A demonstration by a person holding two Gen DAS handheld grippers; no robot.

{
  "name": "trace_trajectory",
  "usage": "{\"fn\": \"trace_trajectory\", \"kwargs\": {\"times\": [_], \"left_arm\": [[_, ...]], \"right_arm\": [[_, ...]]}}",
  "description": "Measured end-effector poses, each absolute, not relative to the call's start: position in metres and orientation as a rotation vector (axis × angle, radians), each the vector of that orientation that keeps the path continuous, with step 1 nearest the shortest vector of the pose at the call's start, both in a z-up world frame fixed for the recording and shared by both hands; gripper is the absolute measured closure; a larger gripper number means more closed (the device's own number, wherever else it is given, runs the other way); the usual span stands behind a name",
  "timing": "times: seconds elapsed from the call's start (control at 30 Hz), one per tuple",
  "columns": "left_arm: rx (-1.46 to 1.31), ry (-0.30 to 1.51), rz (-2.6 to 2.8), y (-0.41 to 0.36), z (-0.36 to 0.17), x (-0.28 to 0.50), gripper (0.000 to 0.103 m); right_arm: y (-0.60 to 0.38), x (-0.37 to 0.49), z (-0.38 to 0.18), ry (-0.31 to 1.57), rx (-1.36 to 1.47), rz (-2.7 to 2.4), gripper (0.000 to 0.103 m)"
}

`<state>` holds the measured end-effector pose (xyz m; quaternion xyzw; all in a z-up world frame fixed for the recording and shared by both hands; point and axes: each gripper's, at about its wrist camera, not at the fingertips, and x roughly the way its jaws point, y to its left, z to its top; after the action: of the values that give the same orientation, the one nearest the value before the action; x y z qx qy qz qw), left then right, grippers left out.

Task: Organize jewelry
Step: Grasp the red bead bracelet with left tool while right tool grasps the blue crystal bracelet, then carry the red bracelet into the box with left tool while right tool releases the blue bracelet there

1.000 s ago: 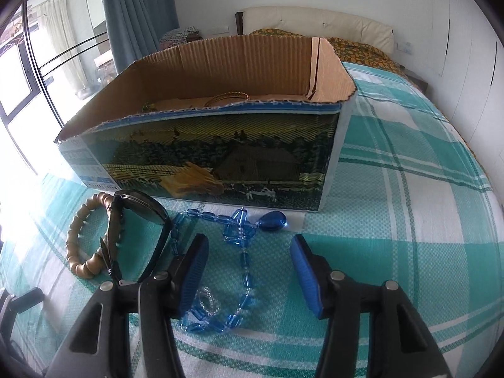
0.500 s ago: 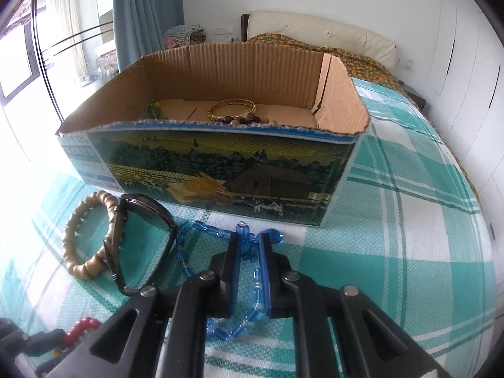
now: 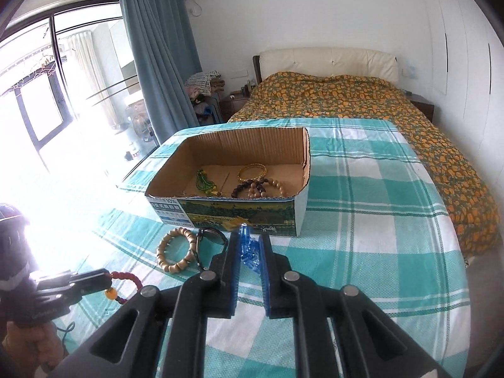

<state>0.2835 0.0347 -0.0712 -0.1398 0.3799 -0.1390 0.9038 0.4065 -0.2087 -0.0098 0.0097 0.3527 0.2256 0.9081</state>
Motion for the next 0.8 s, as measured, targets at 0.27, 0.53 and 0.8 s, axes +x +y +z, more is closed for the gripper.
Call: {"fn": "trace_trajectory", "kwargs": {"times": [0.27,0.53,0.8], "left_arm": [[-0.267,0.77,-0.287,0.05,-0.045,0.287,0.096],[-0.234,0.752,-0.295,0.061,-0.027,0.302,0.096],[-0.228,0.735,-0.293,0.074,-0.009,0.342,0.096]], "right_arm": [[-0.213,0.385,0.022,0.689,0.0,0.499,0.091],[-0.204,0.385,0.048,0.648,-0.02,0.523,0.091],[-0.19,0.415,0.055,0.698,0.041,0.578,0.091]]}}
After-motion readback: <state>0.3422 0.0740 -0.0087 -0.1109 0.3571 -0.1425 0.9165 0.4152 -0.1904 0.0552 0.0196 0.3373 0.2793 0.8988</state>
